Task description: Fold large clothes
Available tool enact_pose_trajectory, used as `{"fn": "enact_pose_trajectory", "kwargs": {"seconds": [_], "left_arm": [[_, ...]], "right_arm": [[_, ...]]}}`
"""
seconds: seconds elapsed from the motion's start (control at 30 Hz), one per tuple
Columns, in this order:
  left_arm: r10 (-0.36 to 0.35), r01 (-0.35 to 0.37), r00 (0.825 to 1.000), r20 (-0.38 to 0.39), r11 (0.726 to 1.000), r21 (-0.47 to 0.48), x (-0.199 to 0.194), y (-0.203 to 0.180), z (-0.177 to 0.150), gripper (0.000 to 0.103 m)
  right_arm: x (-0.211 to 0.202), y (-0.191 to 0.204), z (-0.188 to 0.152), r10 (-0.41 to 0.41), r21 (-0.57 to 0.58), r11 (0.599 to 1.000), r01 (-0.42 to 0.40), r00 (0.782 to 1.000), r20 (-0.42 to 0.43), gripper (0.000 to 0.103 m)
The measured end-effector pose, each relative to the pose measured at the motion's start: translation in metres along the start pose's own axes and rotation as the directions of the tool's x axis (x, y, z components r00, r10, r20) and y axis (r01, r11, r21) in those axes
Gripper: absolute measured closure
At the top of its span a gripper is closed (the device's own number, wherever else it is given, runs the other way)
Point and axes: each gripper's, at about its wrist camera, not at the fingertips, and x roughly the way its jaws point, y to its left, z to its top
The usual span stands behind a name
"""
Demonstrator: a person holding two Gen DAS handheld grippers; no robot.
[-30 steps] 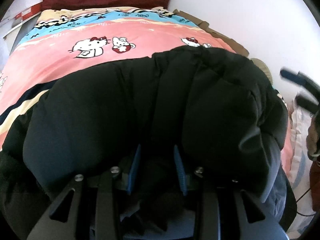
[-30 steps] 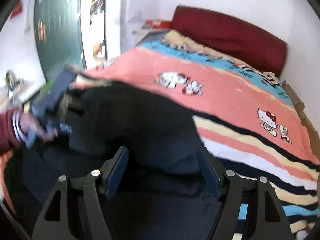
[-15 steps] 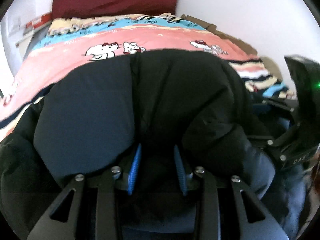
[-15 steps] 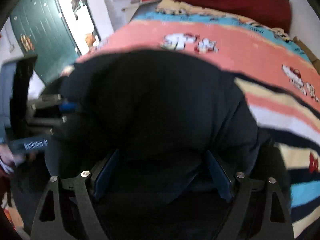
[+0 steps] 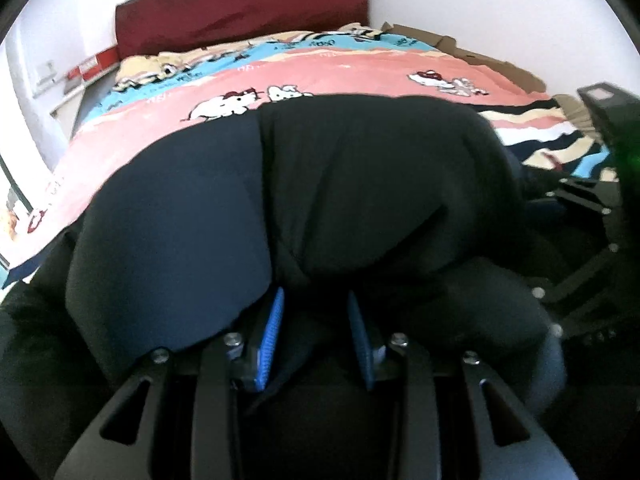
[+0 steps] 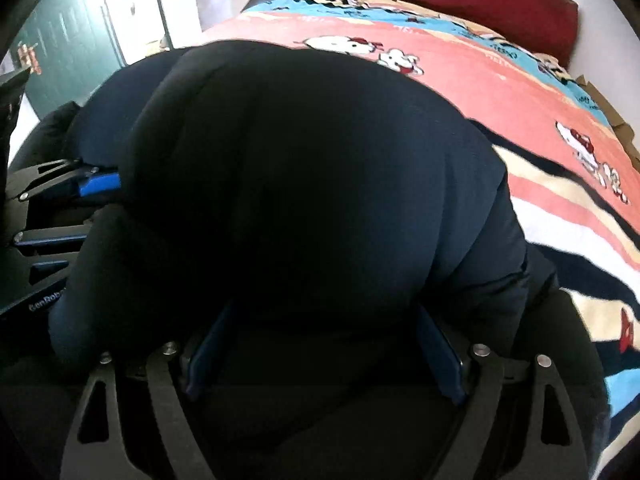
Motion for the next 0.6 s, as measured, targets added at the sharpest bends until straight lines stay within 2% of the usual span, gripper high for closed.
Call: {"fn": "enact_pose_trajectory", "kwargs": {"seconds": [0.1,0.23,0.37,0.47,0.6], "left_arm": [[-0.03,0.031,0.999,0.012,0.999,-0.028,-0.026,0.013,0.005,0.071],[-0.034,0.038,0.997,0.071,0.998,-0.055,-0.061,0.032,0.022,0.071],[-0.033,0.039,0.996,0.081,0.996,-0.08,-0.066,0.047,0.048,0.071],[-0.076,0.079,0.996,0.038,0.994,-0.076,-0.05,0.042,0.051,0.071],[-0.064,0.062,0.994,-0.09,0.998,-0.026,-0.008,0.021,0.018,0.071]], "right_arm": [[-0.018,0.0,0.003,0.003,0.005,1.0,-0.003,1.0,0.02,0.018],[-0.053,-0.004,0.016,0.023,0.018,1.0,-0.025,0.994,0.106,0.018],[-0.074,-0.002,0.036,0.072,0.028,0.997,-0.078,0.983,0.17,0.018],[-0.067,0.01,0.043,0.116,0.015,0.993,-0.119,0.983,0.143,0.018],[-0.032,0.018,0.033,0.124,-0.008,0.992,-0.124,0.991,0.04,0.018]]}}
